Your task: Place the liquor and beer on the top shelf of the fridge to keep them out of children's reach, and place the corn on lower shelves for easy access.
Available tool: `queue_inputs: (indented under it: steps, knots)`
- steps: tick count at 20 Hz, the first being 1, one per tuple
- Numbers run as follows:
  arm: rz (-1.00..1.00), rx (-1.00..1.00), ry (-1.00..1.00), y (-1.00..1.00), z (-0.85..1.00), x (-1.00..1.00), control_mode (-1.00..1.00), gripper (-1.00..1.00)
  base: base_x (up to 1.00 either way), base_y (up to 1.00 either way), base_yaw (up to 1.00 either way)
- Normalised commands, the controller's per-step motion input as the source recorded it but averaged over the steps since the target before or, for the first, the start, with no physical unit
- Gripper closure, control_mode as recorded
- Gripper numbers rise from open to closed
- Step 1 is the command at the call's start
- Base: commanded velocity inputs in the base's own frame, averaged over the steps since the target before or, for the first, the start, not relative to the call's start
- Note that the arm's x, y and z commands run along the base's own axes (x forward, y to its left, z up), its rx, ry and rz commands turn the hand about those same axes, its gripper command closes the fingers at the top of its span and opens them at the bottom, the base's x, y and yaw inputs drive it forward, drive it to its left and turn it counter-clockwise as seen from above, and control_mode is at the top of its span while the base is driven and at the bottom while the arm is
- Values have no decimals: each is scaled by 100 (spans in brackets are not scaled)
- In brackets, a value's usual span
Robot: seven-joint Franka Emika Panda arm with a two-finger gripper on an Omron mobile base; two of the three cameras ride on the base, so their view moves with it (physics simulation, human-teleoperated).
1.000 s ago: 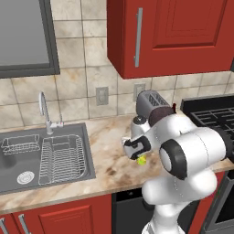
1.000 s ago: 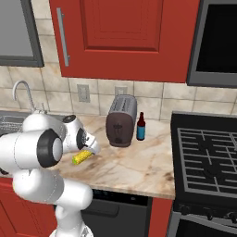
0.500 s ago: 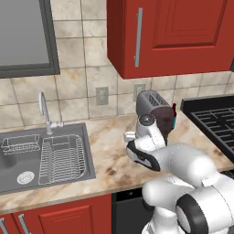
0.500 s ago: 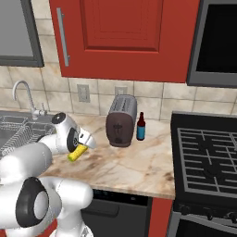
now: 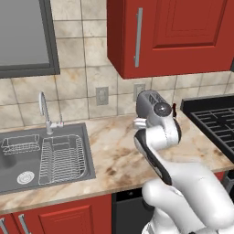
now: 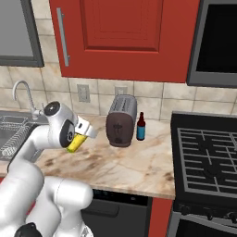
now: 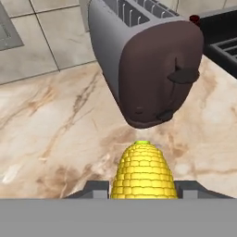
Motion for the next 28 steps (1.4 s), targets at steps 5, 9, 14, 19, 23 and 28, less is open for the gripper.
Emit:
queue_inputs:
  steps: [5, 9, 14, 19, 23, 28]
  knots:
    - [0, 0, -22, -39, 58, -79, -100, 100, 0, 0, 0]
    - [0, 0, -18, -19, 60, -77, -100, 100, 0, 0, 0]
    - [0, 0, -14, -1, 69, -62, -100, 100, 0, 0, 0]
    - [0, -1, -11, 0, 72, -50, -100, 100, 0, 0, 0]
    - [0, -4, -8, 0, 9, -35, -100, 100, 0, 0, 0]
    - [0, -4, -2, 7, 0, -17, -100, 100, 0, 0, 0]
